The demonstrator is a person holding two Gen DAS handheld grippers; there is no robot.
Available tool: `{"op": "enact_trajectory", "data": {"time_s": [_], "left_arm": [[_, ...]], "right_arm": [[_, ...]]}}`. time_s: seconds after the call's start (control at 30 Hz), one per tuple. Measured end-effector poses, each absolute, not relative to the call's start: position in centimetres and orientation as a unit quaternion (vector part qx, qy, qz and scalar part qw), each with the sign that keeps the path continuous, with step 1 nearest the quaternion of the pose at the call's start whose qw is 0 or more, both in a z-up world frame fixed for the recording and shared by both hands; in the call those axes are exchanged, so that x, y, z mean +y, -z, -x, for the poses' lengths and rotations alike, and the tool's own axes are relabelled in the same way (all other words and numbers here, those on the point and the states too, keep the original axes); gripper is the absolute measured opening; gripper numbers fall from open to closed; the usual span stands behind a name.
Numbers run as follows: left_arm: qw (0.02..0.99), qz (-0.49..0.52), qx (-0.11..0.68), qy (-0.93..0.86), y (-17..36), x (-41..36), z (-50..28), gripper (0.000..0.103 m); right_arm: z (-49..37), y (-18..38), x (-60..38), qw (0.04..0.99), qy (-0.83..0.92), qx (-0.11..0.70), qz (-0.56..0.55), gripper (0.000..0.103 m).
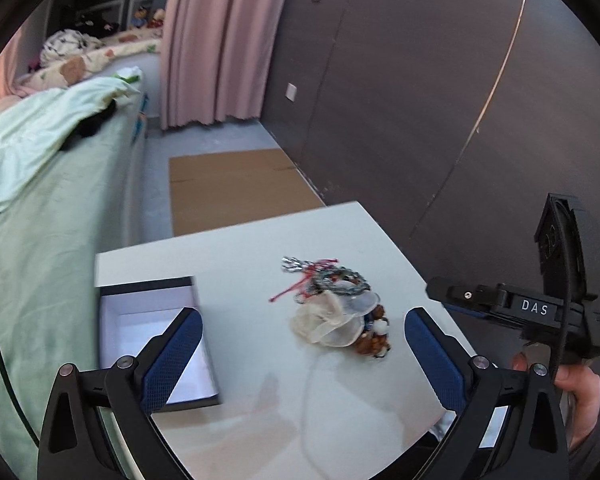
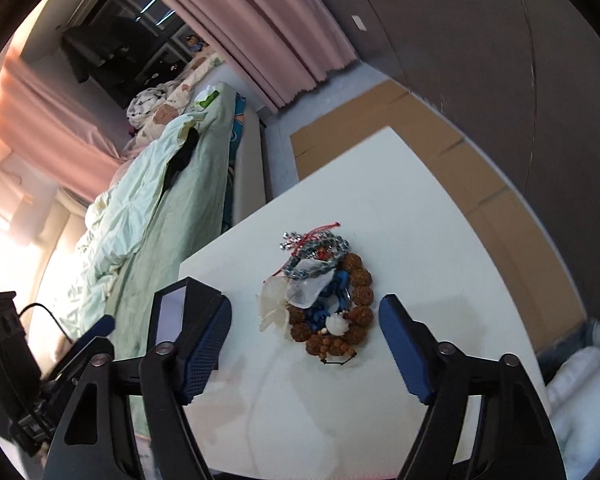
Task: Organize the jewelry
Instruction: 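Move the left tool down onto the white mesh pouch on the jewelry pile, then close the left tool on the white pouch while the right tool grasps the grey bead bracelet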
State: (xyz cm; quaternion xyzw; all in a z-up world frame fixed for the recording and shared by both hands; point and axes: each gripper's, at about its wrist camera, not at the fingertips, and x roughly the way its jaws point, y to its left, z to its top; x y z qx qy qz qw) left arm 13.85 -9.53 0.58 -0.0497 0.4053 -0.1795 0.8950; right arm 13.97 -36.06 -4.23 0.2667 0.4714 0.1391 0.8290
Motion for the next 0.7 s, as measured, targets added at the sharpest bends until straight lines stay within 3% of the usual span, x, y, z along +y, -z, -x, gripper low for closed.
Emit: {"op": "enact_trajectory", "data": {"time_s": [0.17, 0.3, 0.37, 0.53, 0.6, 0.7], "left_arm": [[0.877, 0.046, 0.434, 0.202, 1.2, -12.0, -15.9, 0.083], [0.864, 0.056, 0.451, 0.216, 2.9, -13.2, -17.3, 0.077], [0.858, 0.062, 0.462, 0.216, 3.8, -13.7, -18.0, 0.070], [0.843, 0.073, 0.484, 0.224, 5.9, -14.7, -19.5, 0.068], [0.840, 0.064, 0.491, 0.221, 6.8, -15.3, -20.0, 0.061], [0.831, 0.059, 0.509, 0.216, 8.3, -15.8, -20.8, 0.035]], "right_arm": [[-14.5, 5.6, -37.5, 0.813, -0.131, 0.475, -0.312, 0.065], [-15.2, 6.7, -38.2, 0.790, -0.130, 0.482, -0.356, 0.052], [-15.5, 7.3, -38.4, 0.782, -0.123, 0.486, -0.371, 0.051], [-16.5, 8.3, -38.7, 0.768, -0.111, 0.491, -0.395, 0.051], [-17.1, 8.6, -38.4, 0.764, -0.110, 0.495, -0.399, 0.051], [-17.9, 9.0, -37.7, 0.759, -0.110, 0.504, -0.397, 0.051]]}}
